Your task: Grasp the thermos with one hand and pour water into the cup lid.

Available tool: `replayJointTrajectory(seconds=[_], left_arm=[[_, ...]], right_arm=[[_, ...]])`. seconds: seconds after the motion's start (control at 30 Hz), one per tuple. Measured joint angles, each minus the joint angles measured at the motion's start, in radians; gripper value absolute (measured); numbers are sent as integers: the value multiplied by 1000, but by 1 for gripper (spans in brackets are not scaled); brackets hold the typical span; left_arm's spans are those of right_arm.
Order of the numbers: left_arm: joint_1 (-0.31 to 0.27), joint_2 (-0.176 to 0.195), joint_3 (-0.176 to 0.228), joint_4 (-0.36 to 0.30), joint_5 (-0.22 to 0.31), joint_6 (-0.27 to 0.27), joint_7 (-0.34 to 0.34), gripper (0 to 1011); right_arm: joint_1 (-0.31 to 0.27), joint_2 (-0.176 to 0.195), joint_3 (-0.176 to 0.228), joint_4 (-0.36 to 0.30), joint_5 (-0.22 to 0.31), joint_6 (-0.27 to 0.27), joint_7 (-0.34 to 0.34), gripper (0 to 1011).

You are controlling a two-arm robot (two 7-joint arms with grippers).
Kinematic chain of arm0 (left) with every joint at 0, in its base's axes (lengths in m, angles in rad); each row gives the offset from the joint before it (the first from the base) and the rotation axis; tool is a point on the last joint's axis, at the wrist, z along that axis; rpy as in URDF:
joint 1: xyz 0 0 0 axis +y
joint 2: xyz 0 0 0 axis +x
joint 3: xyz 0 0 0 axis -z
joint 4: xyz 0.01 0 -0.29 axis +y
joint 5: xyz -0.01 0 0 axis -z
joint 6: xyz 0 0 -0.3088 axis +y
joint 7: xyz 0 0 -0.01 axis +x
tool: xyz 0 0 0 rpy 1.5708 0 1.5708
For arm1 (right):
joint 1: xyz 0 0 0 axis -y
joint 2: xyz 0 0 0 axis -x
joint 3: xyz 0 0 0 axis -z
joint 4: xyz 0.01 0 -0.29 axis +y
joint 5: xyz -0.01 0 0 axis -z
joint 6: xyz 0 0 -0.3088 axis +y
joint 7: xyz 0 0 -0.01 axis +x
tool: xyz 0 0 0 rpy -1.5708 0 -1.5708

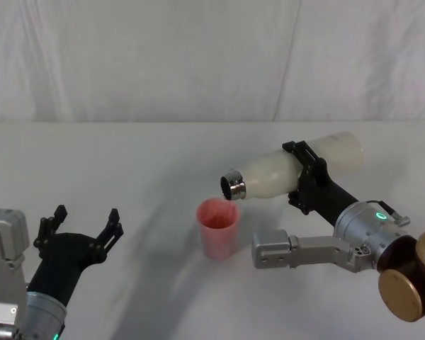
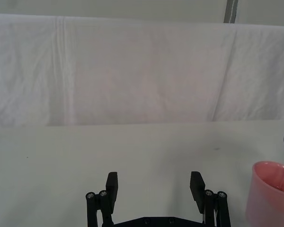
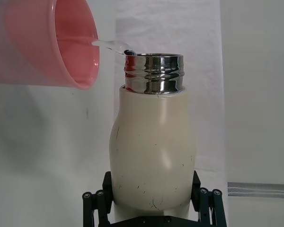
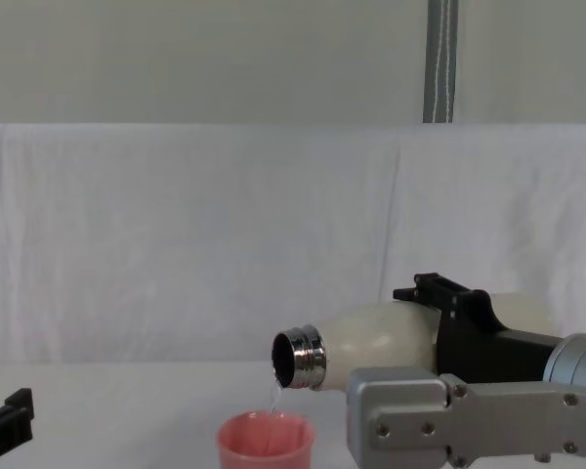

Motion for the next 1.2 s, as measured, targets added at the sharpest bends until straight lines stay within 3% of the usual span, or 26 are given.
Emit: replayJointTrajectory(seconds=[0.7, 1.2], left_arm=[[0, 0, 0, 0, 0, 0, 0, 1001], [0, 0, 0, 0, 0, 0, 0, 1001]], right_arm=[[-3, -10, 12, 2, 20, 3, 1, 948], [-38, -49, 79, -10, 142, -13, -4, 948]])
